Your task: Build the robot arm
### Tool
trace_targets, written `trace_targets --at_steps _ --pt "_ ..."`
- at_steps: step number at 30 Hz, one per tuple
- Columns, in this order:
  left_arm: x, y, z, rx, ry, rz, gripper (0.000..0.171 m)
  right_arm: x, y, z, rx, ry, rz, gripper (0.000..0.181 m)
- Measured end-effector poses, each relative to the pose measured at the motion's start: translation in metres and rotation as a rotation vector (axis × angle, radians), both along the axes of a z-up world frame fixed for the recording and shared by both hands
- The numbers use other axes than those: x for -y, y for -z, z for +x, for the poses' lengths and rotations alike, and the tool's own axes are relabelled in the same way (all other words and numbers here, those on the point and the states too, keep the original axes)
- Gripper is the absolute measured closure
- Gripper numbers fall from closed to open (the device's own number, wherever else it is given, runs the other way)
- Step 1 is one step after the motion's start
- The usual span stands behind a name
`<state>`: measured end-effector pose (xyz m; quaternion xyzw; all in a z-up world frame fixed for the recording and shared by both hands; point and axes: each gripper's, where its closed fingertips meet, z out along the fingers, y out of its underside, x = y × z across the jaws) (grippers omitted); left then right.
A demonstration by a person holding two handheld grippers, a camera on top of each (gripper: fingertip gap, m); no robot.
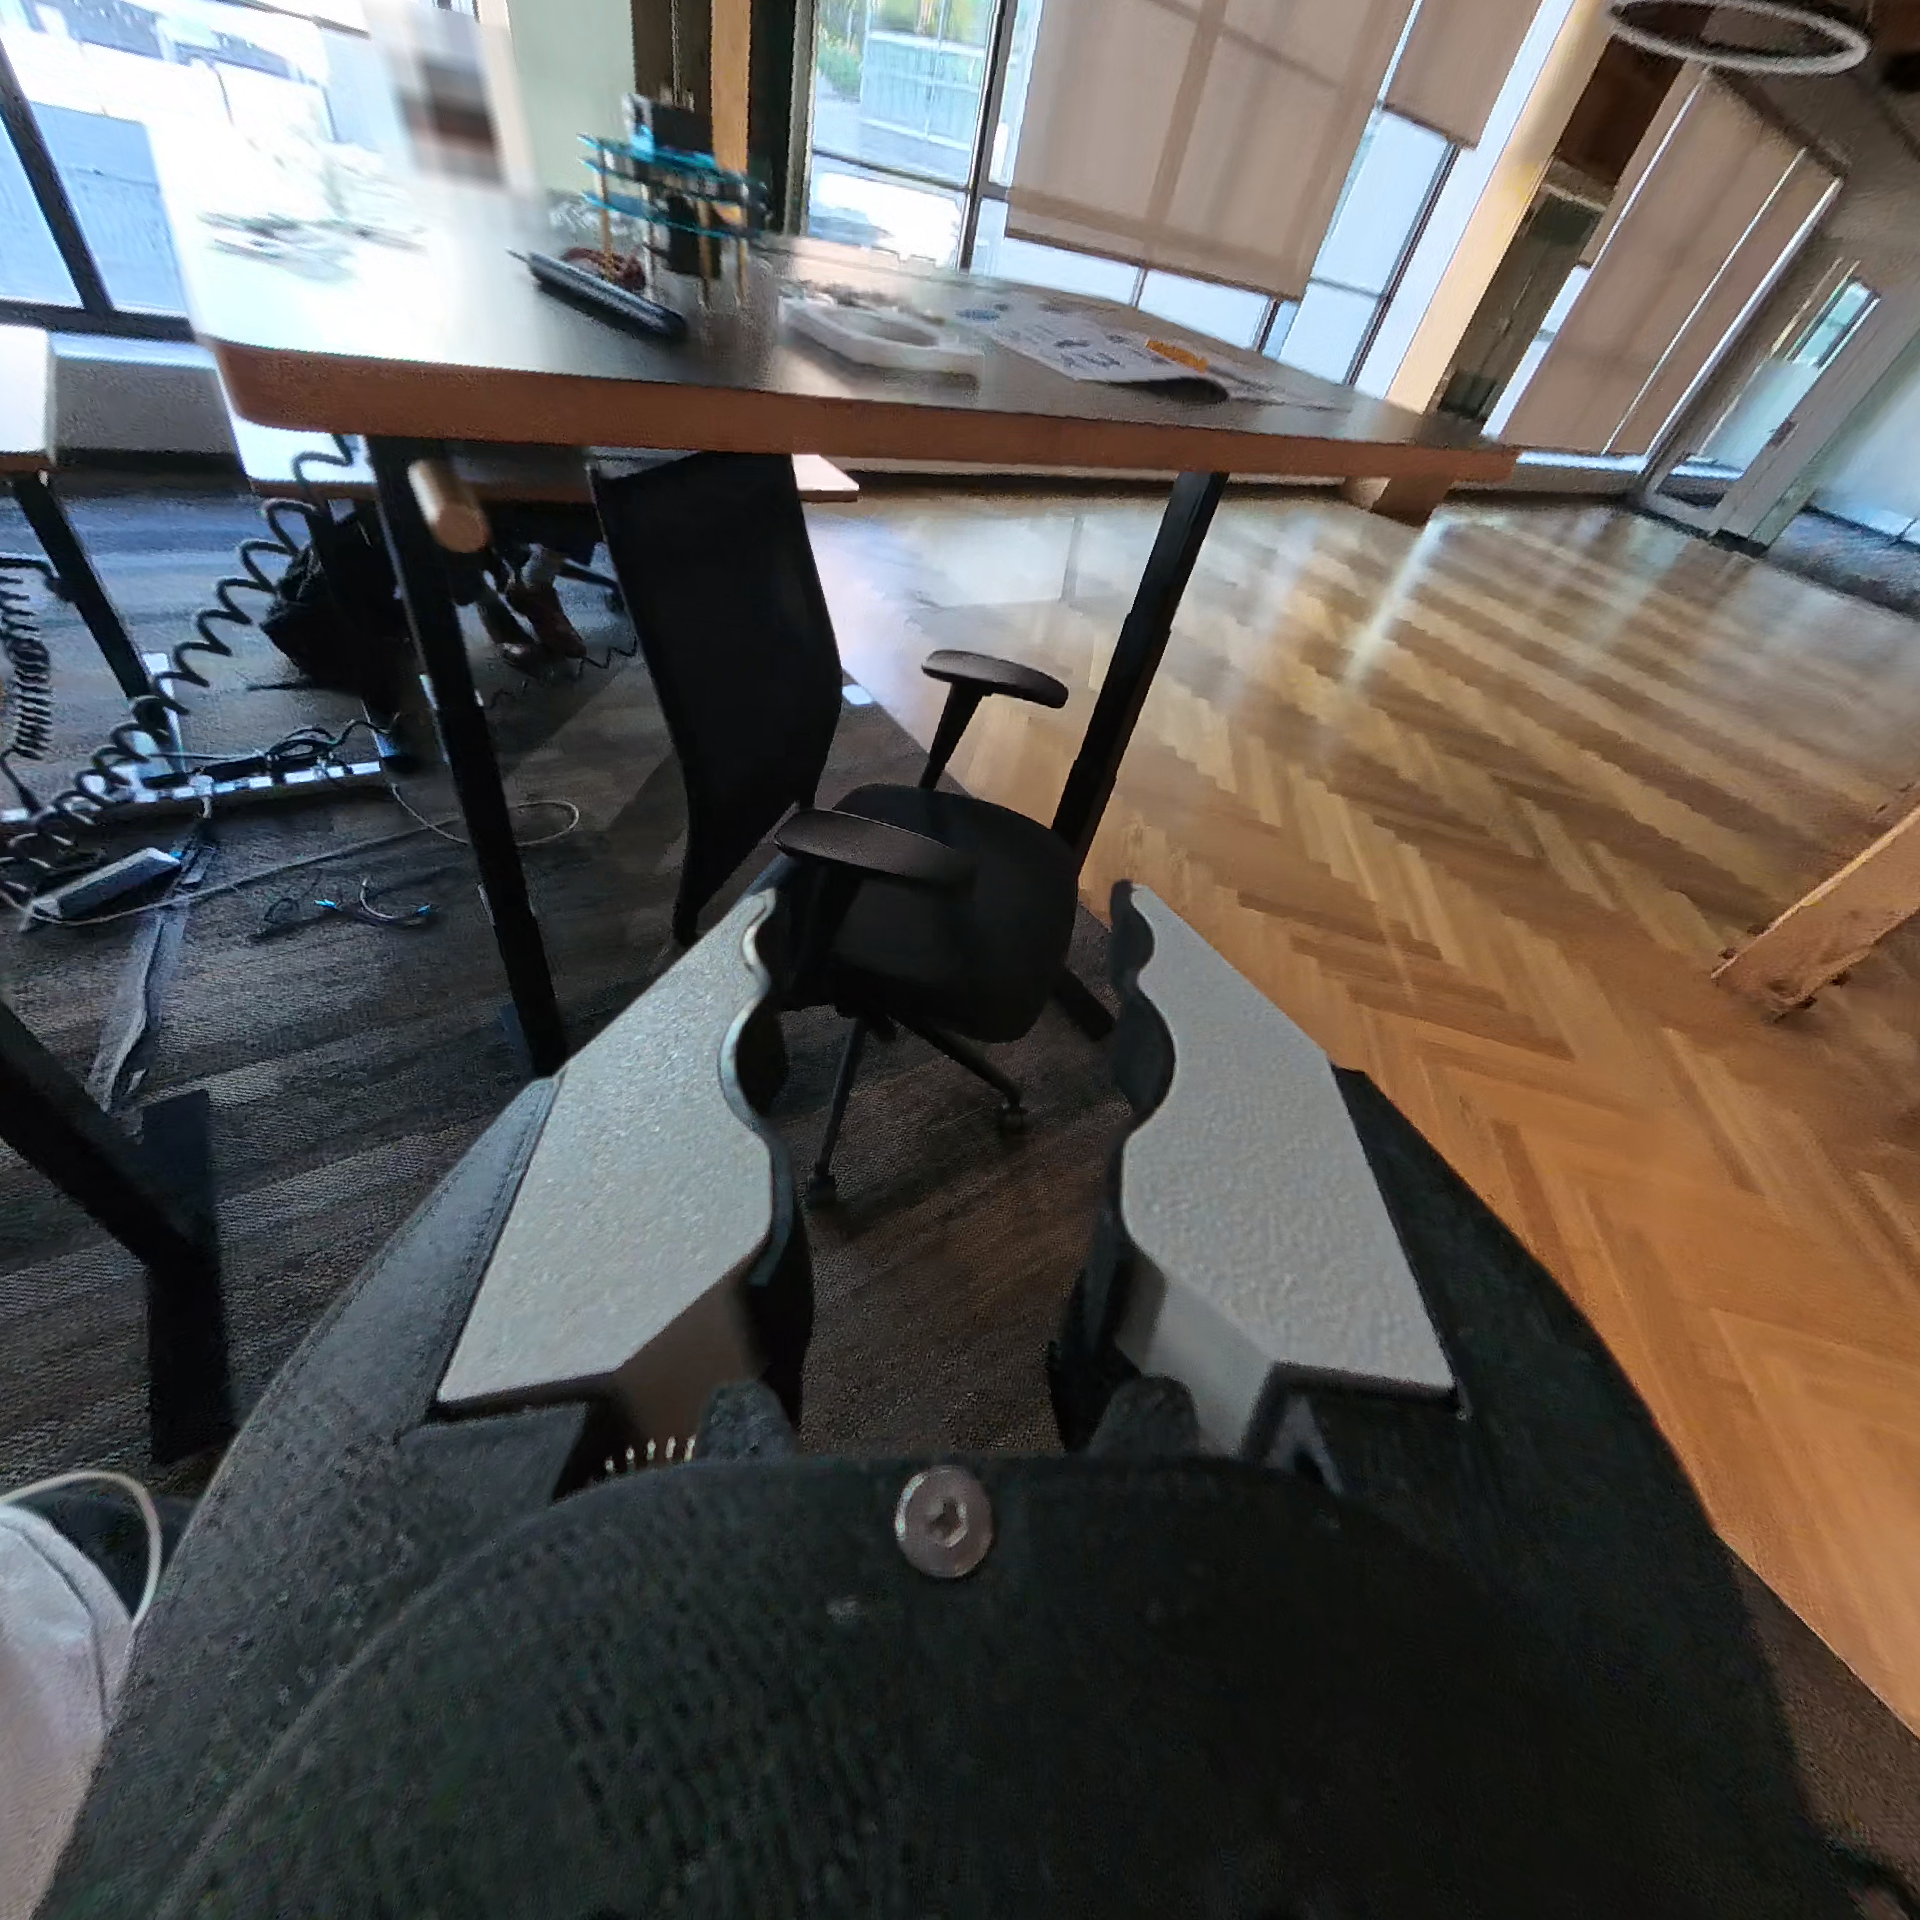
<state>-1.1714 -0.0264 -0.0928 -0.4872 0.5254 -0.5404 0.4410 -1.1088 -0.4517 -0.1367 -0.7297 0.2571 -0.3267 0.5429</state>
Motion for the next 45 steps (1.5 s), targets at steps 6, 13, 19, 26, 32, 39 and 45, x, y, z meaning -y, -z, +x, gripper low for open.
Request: trace_targets --at_steps 6,13,19,26,32,39,45 --pt "-0.098 -0.002 0.052 -0.054 -0.249 -0.024 0.106 -0.04 -0.015 0.118 -0.033 -0.099 -0.036 0.122" --pt "-0.171 0.001 0.115 -0.103 -0.355 0.004 0.105 -0.098 -0.028 0.248 0.021 -0.276 -0.18 0.122" --pt "-0.224 0.026 0.145 -0.295 -0.49 0.076 0.119 -0.174 -0.071 0.339 0.091 -0.511 -0.081 0.125" --pt "-0.24 0.051 0.161 -0.473 -0.502 0.073 0.112 -0.25 -0.087 0.408 0.017 -0.686 -0.045 0.129" --pt "-0.252 0.048 0.171 -0.454 -0.464 0.032 0.11 -0.304 -0.091 0.438 0.041 -0.684 -0.064 0.129" --pt "-0.256 0.062 0.172 -0.558 -0.323 0.066 0.114 -0.356 -0.077 0.448 0.037 -0.682 -0.114 0.129" --pt "-0.26 0.062 0.175 -0.648 -0.192 0.119 0.117 -0.391 -0.073 0.488 -0.003 -0.639 -0.251 0.13"
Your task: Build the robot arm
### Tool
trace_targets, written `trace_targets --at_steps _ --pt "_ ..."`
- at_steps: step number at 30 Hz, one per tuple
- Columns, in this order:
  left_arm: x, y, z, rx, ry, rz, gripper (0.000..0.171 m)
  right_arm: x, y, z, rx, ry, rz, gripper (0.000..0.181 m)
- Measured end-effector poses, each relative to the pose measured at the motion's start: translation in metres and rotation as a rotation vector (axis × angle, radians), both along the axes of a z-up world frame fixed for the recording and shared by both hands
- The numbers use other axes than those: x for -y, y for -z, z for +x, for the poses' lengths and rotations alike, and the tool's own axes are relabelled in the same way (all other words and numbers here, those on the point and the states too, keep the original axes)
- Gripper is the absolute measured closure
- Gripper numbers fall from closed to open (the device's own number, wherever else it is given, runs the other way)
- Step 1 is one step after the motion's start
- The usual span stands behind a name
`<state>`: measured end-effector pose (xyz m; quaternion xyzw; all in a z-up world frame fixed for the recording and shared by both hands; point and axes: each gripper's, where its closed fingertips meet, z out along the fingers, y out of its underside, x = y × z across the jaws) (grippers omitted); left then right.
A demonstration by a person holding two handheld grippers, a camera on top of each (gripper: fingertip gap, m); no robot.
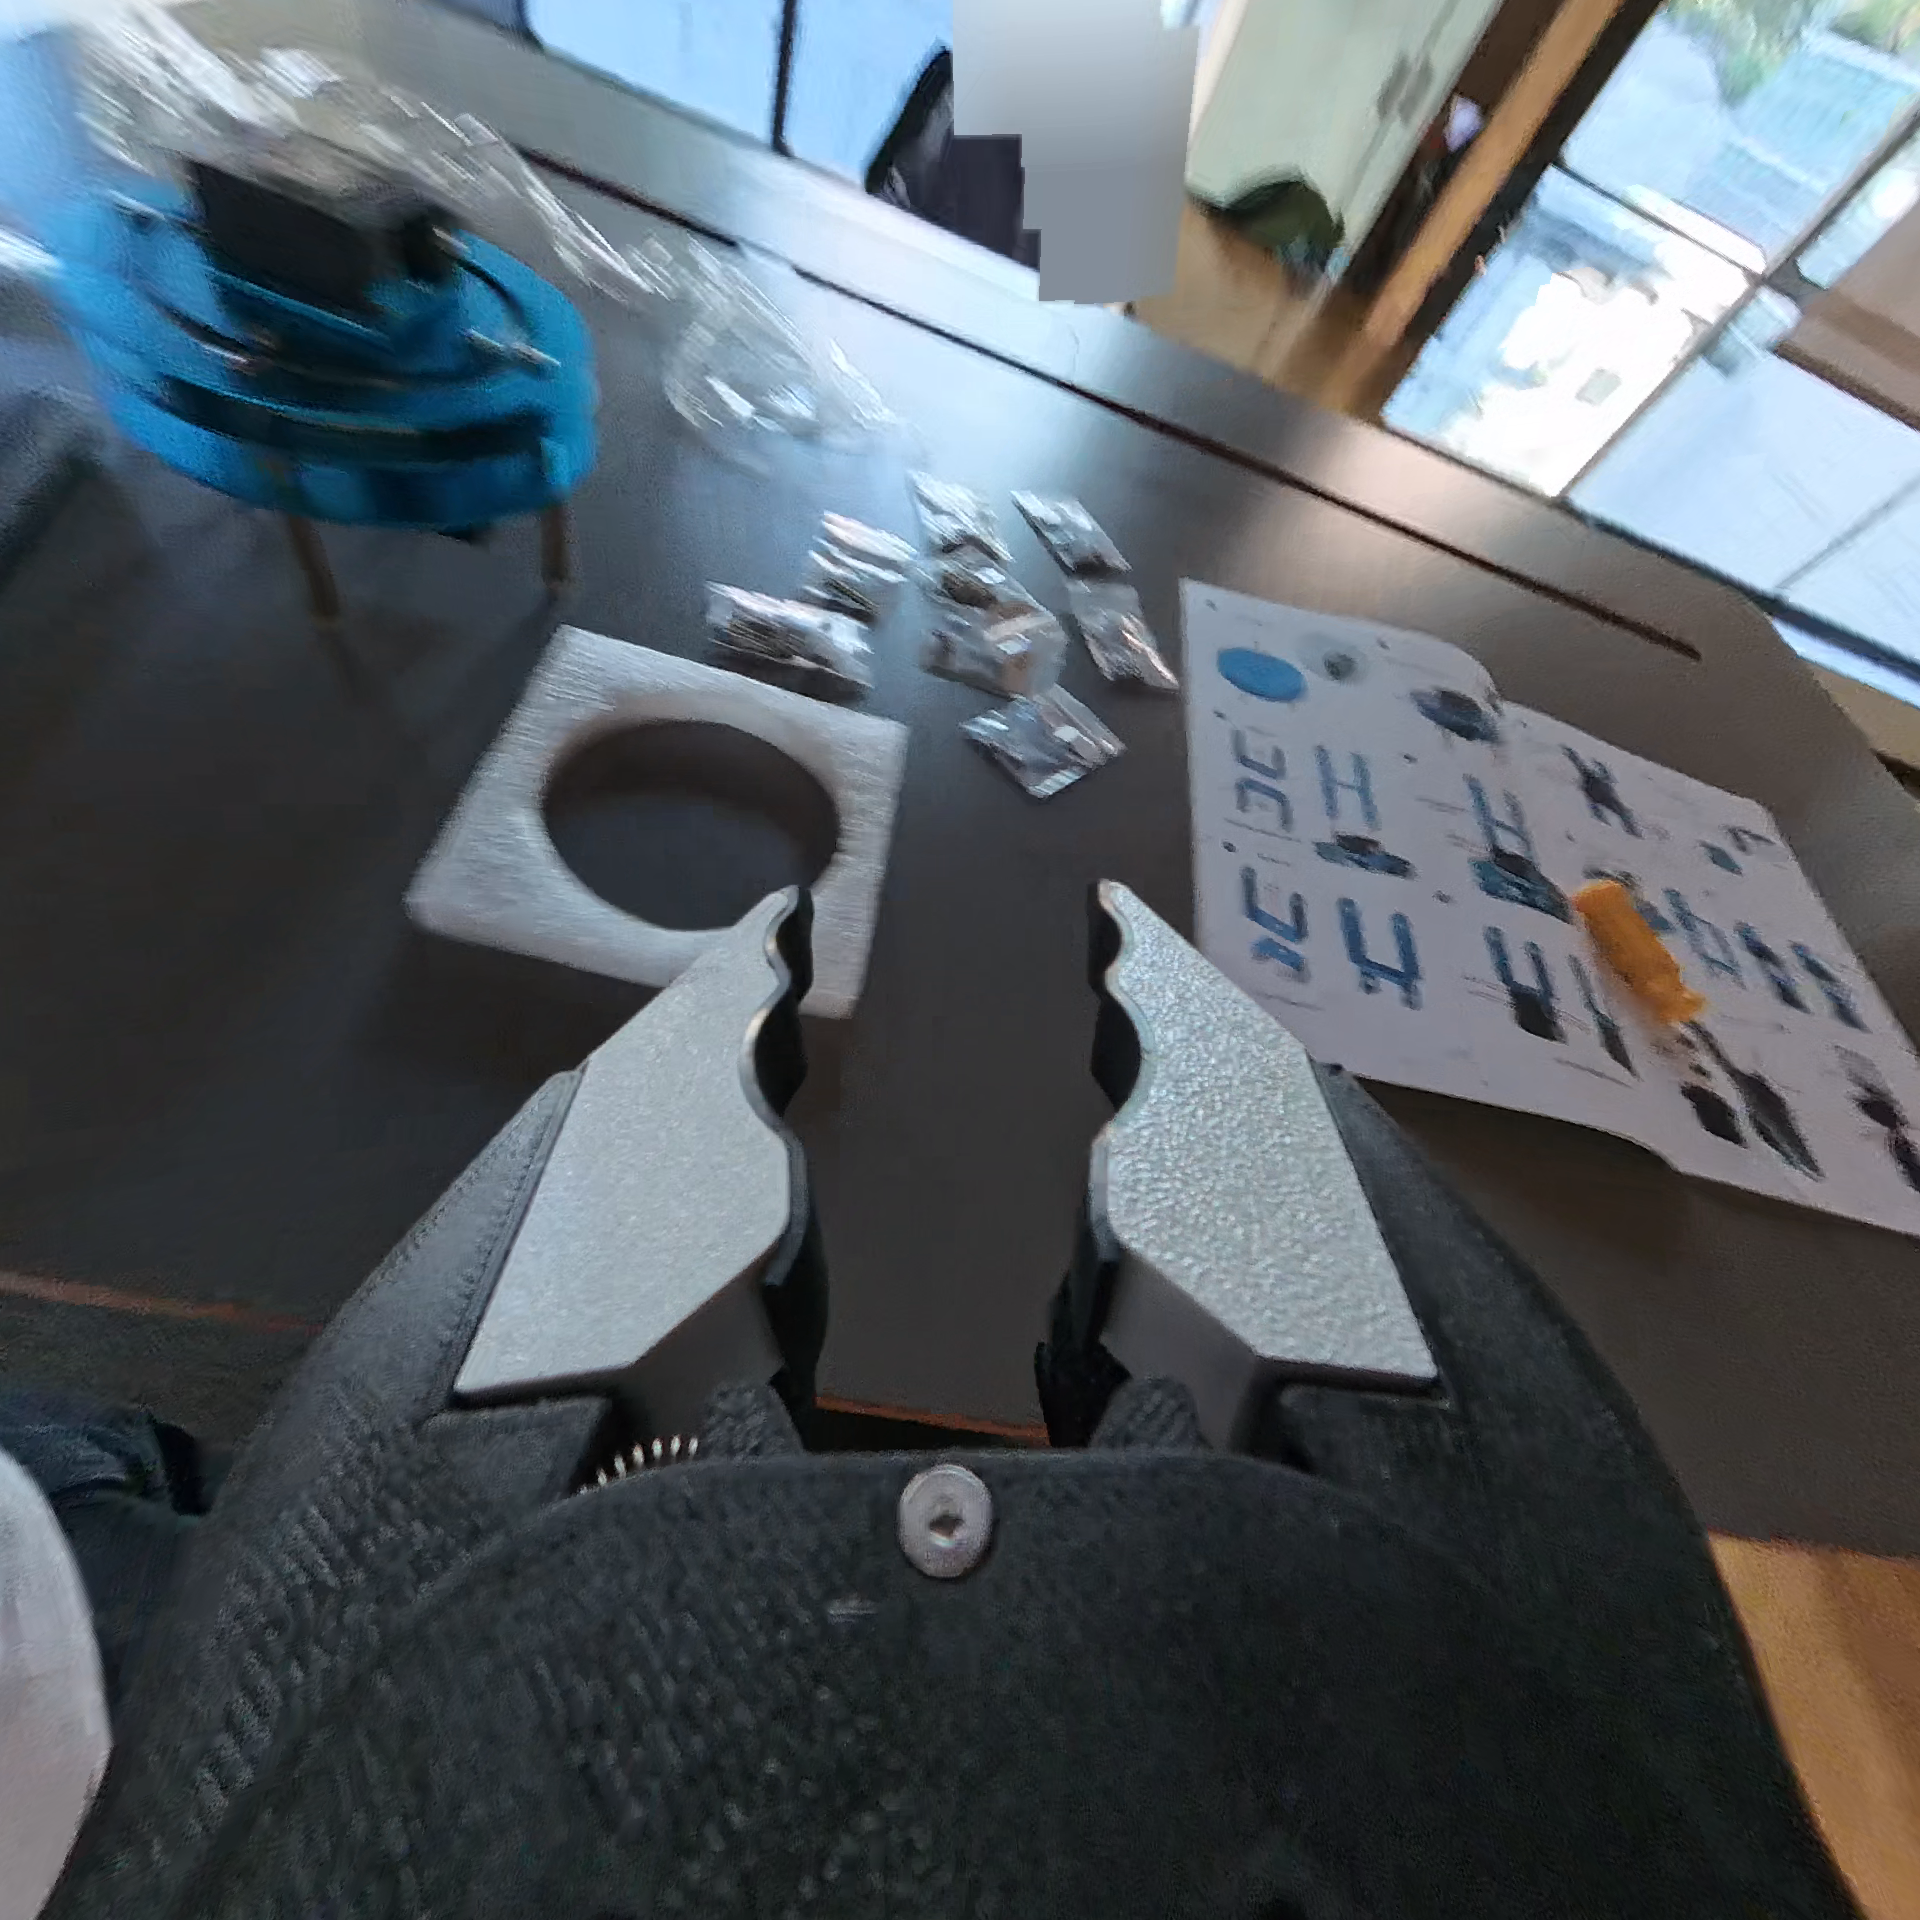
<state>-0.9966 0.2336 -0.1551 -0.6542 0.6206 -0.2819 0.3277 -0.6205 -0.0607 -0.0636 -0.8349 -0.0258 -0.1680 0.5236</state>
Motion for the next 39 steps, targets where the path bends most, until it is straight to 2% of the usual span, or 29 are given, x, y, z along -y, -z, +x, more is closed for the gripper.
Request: trace_targets --at_steps 4,8,12,14,16,21,24,26,28,31,35,39 --pt "0.008 0.0 0.006 -0.004 0.115 -0.001 0.121 0.005 -0.003 0.063 -0.01 0.266 -0.172 0.132" --pt "0.021 0.001 0.013 -0.041 0.281 -0.006 0.121 -0.011 -0.006 0.072 -0.036 0.27 -0.172 0.133" --pt "0.032 0.001 0.022 -0.096 0.416 0.005 0.126 -0.036 0.01 0.062 -0.103 0.139 -0.176 0.133" --pt "0.037 -0.003 0.029 -0.097 0.432 -0.013 0.115 -0.044 0.017 0.063 -0.092 0.084 -0.186 0.133" --pt "0.038 -0.017 0.037 -0.06 0.4 -0.037 0.107 -0.048 0.022 0.067 -0.085 0.034 -0.188 0.133" --pt "0.053 -0.083 0.067 0.135 0.23 -0.062 0.108 -0.055 0.032 0.071 -0.144 -0.21 -0.175 0.136" --pt "0.088 -0.117 0.098 0.235 0.167 -0.046 0.107 -0.065 0.035 0.065 -0.15 -0.435 -0.171 0.148" --pt "0.12 -0.131 0.124 0.301 0.153 -0.049 0.107 -0.076 0.038 0.067 -0.141 -0.528 -0.18 0.151" --pt "0.154 -0.143 0.149 0.381 0.156 -0.082 0.104 -0.088 0.041 0.067 -0.129 -0.615 -0.201 0.151" --pt "0.18 -0.152 0.177 0.472 0.095 -0.11 0.104 -0.104 0.041 0.066 -0.077 -0.752 -0.237 0.151" --pt "0.192 -0.157 0.2 0.529 0.033 -0.112 0.105 -0.124 0.046 0.047 0.0 -0.998 -0.31 0.151" --pt "0.185 -0.166 0.211 0.599 -0.013 -0.084 0.105 -0.149 0.053 0.059 0.139 -1.07 -0.409 0.15"
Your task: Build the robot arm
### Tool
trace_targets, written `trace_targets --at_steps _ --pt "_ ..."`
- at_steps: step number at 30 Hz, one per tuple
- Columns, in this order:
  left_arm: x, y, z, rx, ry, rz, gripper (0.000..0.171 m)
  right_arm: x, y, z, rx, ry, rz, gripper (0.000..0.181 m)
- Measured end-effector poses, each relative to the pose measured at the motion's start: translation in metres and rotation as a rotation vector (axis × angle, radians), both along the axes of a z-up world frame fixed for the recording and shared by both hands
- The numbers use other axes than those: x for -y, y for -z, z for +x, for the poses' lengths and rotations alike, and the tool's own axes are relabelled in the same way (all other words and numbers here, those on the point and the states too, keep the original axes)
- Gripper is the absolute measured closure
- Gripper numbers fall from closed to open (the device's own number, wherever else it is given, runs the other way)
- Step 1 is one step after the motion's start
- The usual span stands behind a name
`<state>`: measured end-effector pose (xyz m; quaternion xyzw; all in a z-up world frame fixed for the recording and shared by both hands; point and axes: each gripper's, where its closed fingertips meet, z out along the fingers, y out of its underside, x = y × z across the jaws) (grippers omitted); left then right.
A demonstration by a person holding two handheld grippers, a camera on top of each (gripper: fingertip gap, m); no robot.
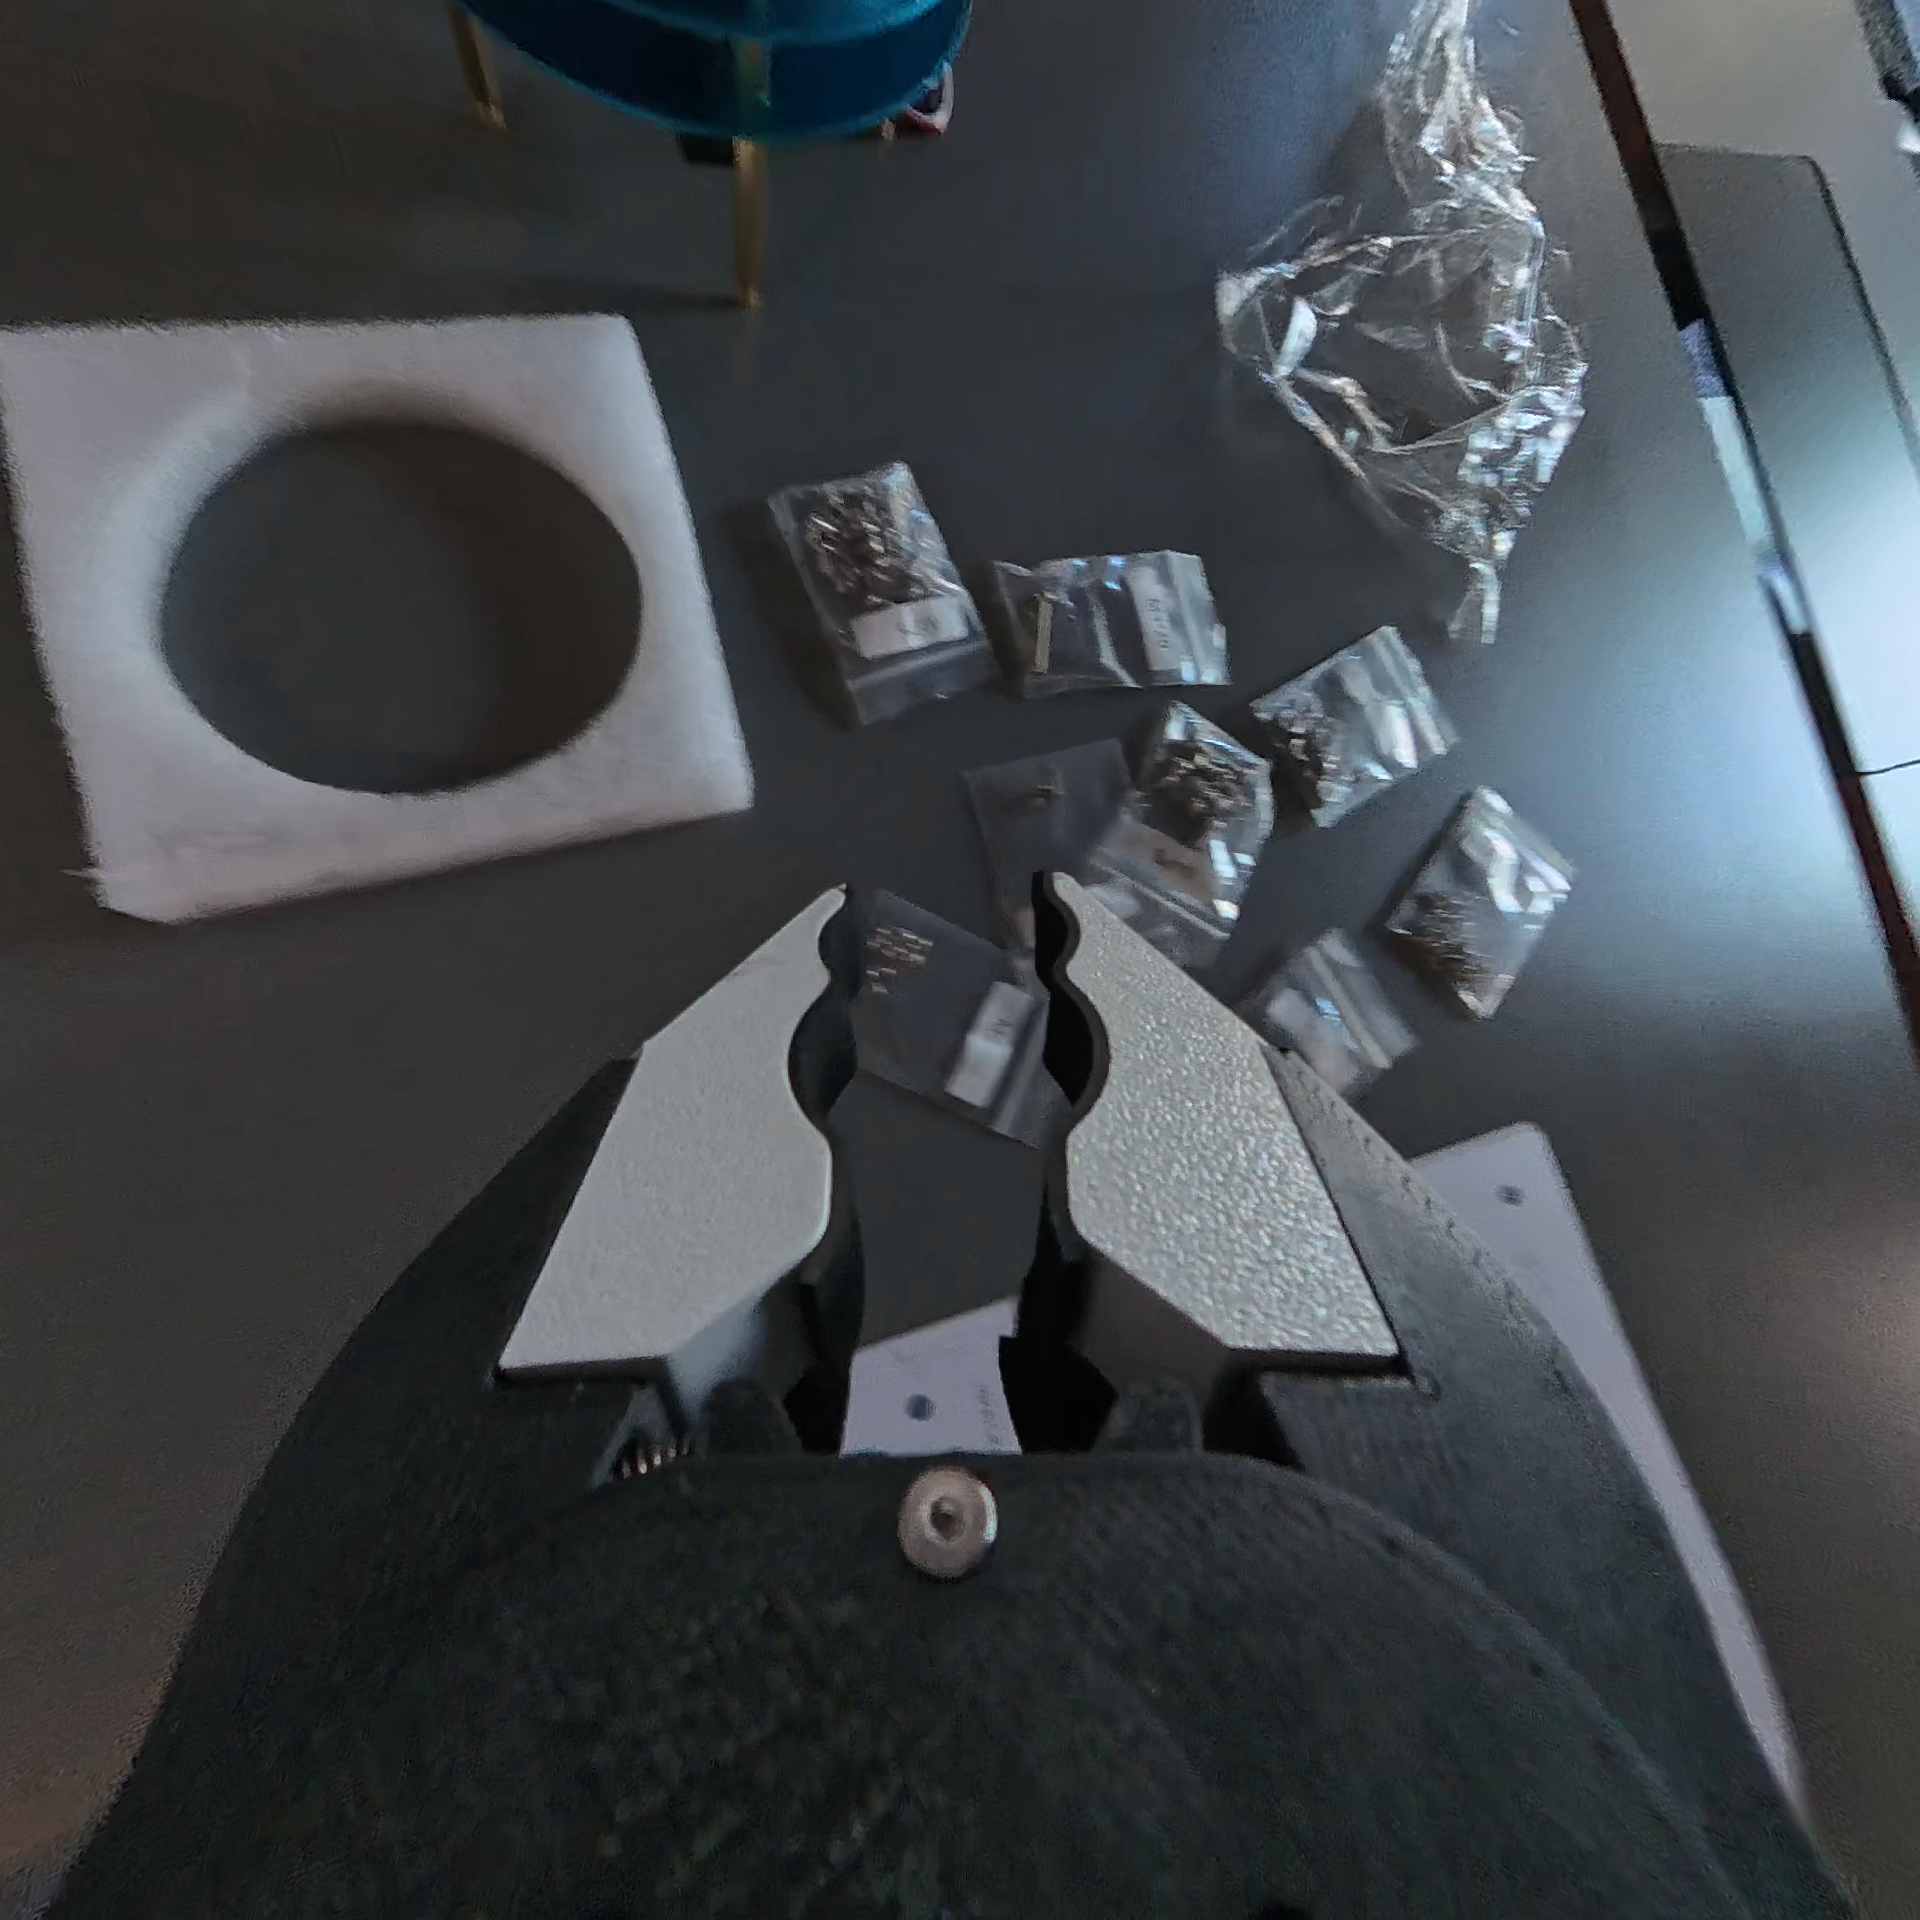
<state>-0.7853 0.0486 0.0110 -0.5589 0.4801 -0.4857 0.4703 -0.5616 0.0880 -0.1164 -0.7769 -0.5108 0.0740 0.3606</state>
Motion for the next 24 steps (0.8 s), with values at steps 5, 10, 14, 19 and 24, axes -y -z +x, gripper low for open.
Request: trace_targets --at_steps 5,10,14,19,24 --pt "-0.031 -0.022 -0.001 0.104 -0.116 -0.013 0.099 -0.028 -0.018 0.031 0.053 0.006 0.044 0.15" --pt "-0.081 -0.038 -0.003 0.108 -0.27 0.02 0.094 -0.05 -0.012 0.058 0.094 0.089 0.042 0.15" --pt "-0.123 -0.025 -0.006 0.081 -0.406 0.077 0.093 -0.042 0.003 0.075 0.094 0.124 0.013 0.152" --pt "-0.123 0.007 -0.008 0.045 -0.361 0.035 0.093 -0.041 0.008 0.084 -0.047 0.199 -0.083 0.16" --pt "-0.118 -0.006 -0.022 0.239 -0.254 -0.163 0.098 -0.049 0.003 0.089 -0.14 0.265 -0.088 0.17"
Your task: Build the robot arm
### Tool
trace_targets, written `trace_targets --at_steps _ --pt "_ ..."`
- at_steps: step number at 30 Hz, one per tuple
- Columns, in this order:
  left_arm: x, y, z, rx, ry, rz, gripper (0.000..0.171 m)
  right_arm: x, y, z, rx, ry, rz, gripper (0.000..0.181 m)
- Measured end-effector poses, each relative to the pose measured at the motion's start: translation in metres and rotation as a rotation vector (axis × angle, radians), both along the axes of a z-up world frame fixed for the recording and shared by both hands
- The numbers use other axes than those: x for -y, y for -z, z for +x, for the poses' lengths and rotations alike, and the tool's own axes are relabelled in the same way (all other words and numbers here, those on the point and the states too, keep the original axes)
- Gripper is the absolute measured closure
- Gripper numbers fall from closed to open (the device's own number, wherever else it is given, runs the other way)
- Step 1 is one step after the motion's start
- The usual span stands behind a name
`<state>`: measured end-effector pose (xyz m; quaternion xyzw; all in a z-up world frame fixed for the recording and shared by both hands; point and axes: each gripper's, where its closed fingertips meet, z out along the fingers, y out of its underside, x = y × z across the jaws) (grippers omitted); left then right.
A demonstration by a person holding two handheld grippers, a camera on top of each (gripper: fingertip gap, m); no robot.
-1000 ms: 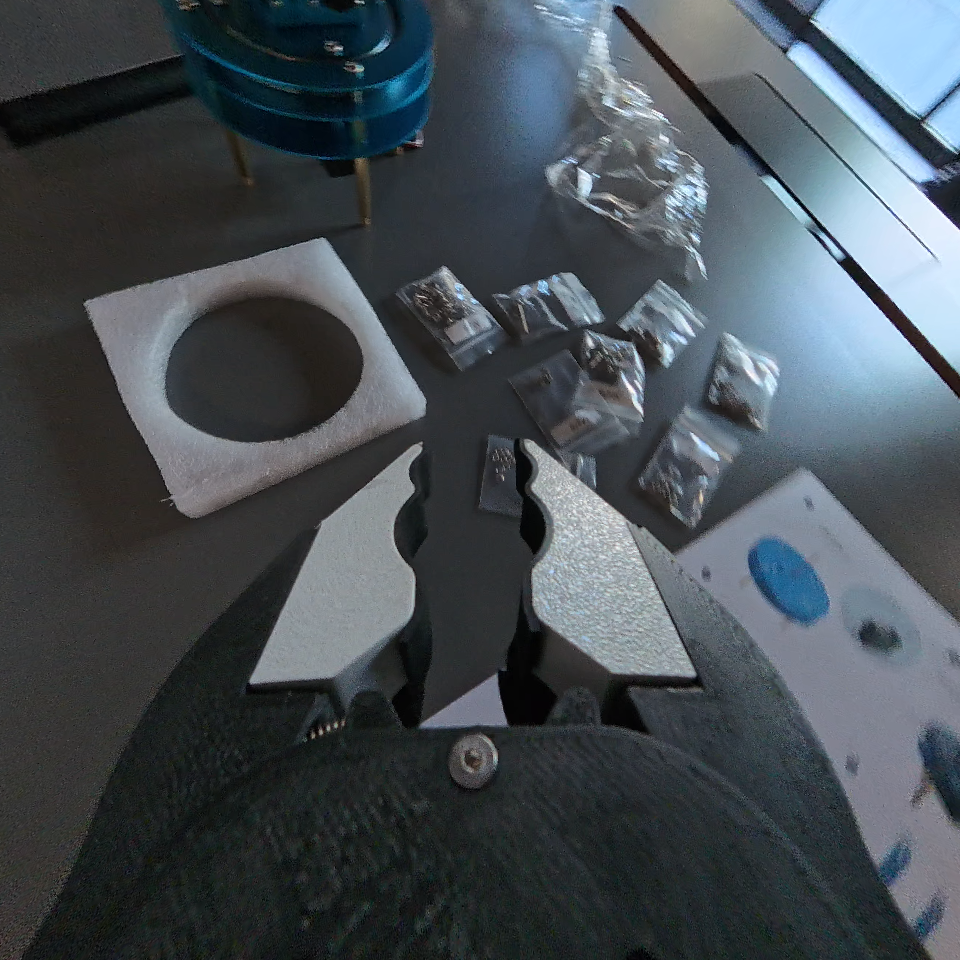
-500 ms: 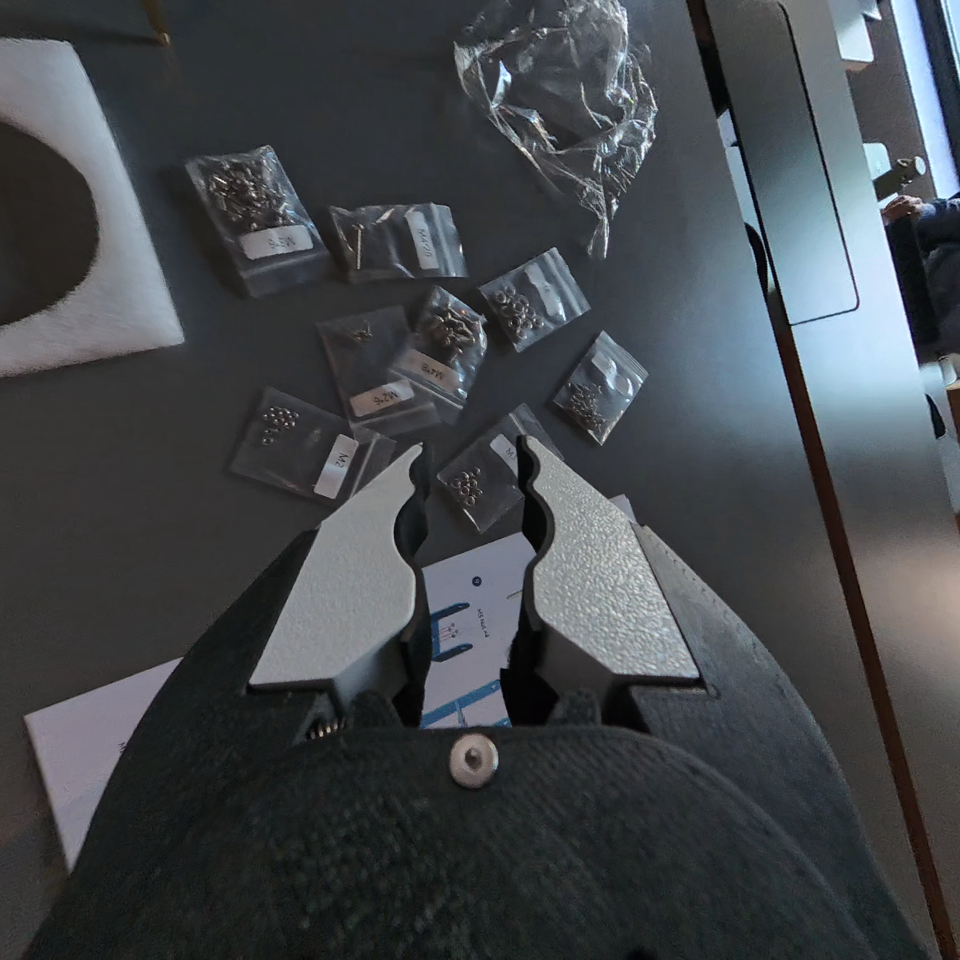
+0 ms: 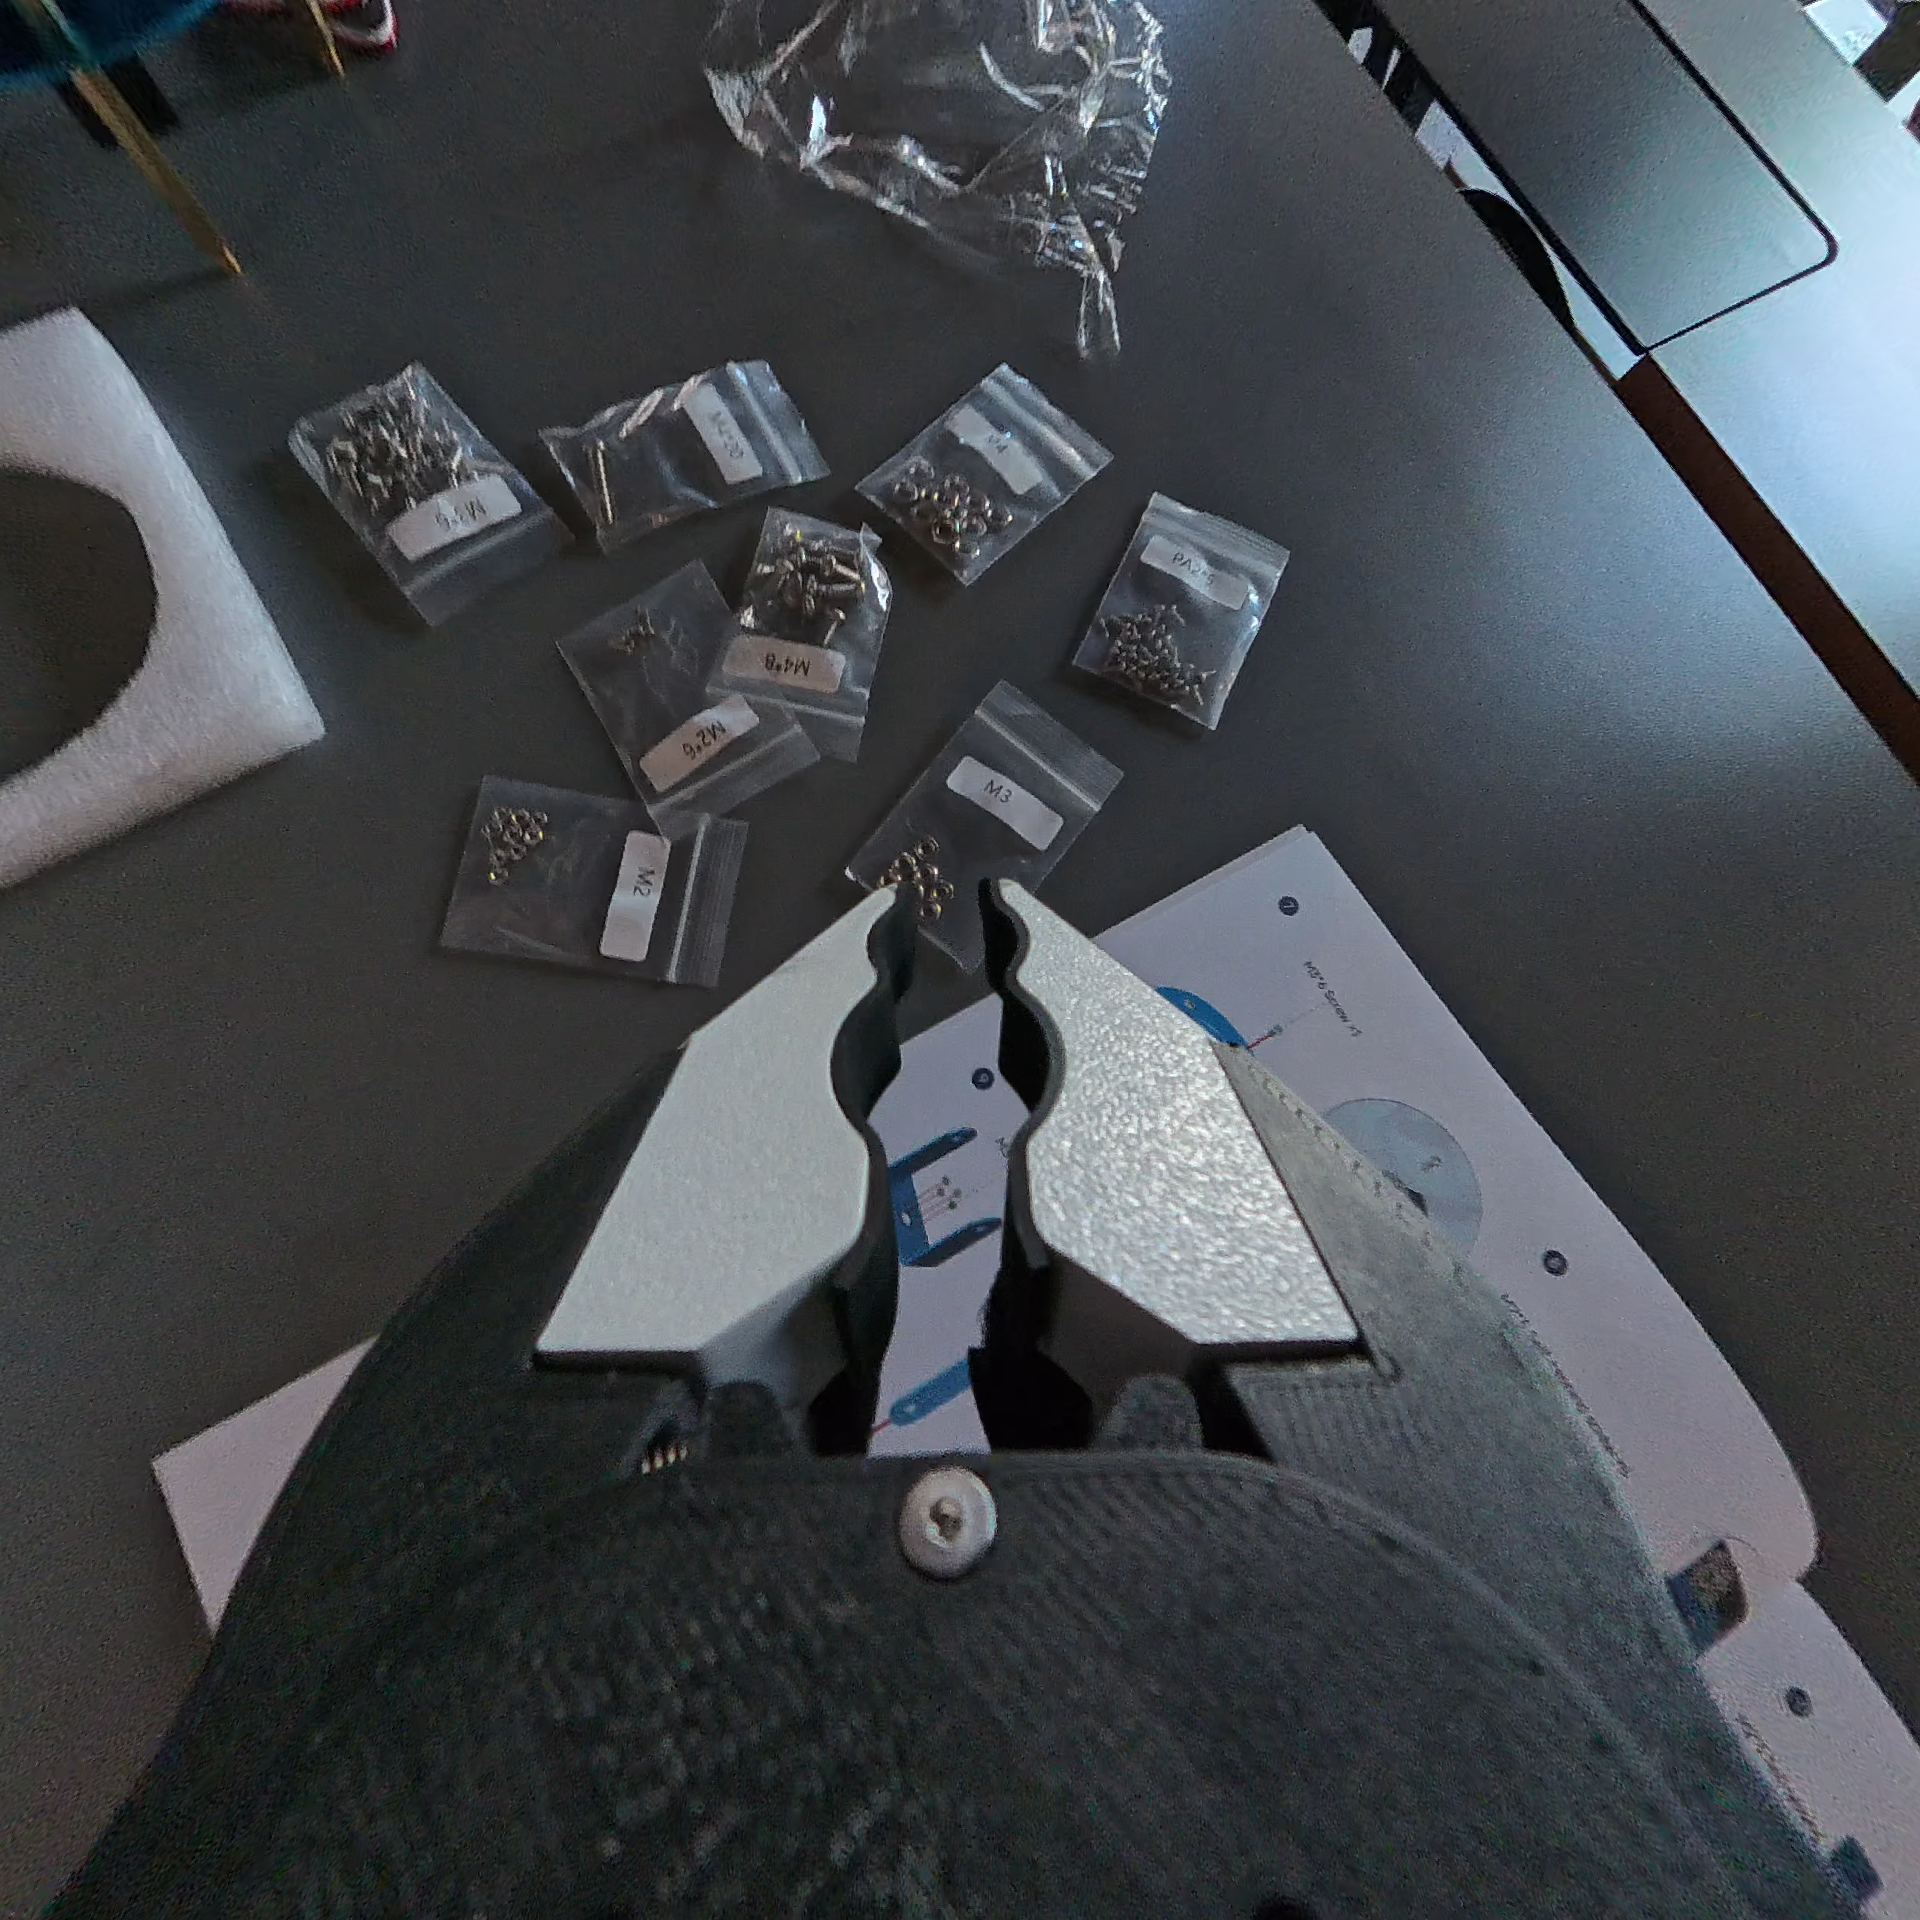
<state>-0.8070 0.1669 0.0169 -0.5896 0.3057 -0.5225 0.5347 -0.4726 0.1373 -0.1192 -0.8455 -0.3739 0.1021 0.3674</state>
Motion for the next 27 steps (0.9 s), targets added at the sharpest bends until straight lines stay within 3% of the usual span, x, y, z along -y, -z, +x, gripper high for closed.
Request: trace_targets --at_steps 9,19,22,27 --pt "-0.013 -0.002 -0.018 -0.125 -0.191 0.178 0.103 0.013 0.013 -0.005 0.09 -0.085 -0.036 0.177" --pt "-0.02 0.015 -0.012 -0.207 -0.208 0.171 0.102 0.006 0.027 0.007 0.159 -0.054 -0.038 0.172" --pt "-0.02 0.017 -0.011 -0.211 -0.205 0.169 0.103 0.006 0.029 -0.005 0.113 -0.078 -0.04 0.165" --pt "-0.021 0.018 -0.012 -0.214 -0.204 0.161 0.103 0.008 0.017 -0.046 -0.147 -0.085 -0.096 0.158"
